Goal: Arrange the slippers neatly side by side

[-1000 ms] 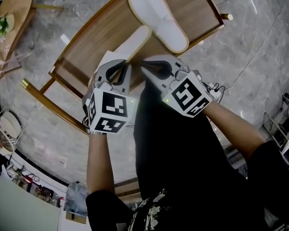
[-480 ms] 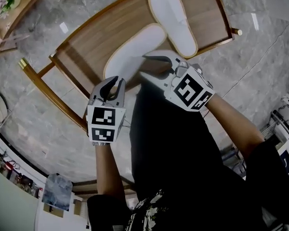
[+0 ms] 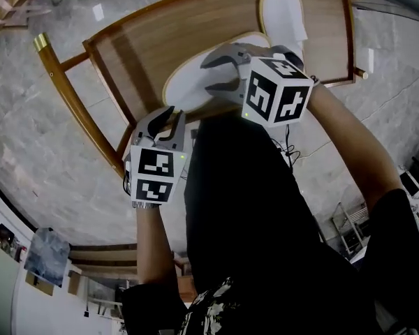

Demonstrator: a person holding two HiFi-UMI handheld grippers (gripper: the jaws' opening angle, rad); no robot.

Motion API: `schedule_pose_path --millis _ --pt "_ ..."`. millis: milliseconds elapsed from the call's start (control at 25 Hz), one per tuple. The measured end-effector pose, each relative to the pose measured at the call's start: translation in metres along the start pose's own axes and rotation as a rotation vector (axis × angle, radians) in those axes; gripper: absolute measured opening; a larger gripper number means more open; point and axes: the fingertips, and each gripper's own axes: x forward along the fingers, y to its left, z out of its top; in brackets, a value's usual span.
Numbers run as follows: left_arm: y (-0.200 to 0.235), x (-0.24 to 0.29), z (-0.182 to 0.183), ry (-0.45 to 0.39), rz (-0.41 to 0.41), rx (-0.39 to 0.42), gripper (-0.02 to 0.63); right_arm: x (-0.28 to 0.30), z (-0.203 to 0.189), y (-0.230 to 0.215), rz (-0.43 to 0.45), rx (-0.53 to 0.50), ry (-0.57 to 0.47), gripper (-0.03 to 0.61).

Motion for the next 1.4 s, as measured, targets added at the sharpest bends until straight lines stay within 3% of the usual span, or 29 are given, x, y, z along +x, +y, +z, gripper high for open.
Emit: schedule_pose_path --millis 200,320,400,720,960,1400 --pt "0.001 -0.002 -0.002 -0.007 0.03 -0.015 0.031 0.014 -0.013 -0.003 0.048 0.017 0.073 0.131" --pt "0.002 -0.005 -0.001 -0.021 0.048 -0.035 0.028 0.015 -0.014 -0.005 0.034 0.028 0.083 0.024" --pt "0.002 -0.007 -0.004 -0.022 0.055 -0.05 0.028 0.011 -0.008 -0.002 0.025 0.052 0.062 0.014" --pt "0.011 -0.027 0.018 -0.103 0.153 -0.129 0.028 -0.025 0.034 -0.004 -0.105 0.347 -0.163 0.011" --pt "0.009 -0.032 0.047 -0.175 0.228 -0.144 0.028 -0.06 0.036 0.002 -0.225 0.516 -0.291 0.011" --pt "-0.028 -0.022 0.13 -0.319 0.26 0.003 0.026 -0.14 0.015 -0.004 -0.471 0.653 -0.463 0.011"
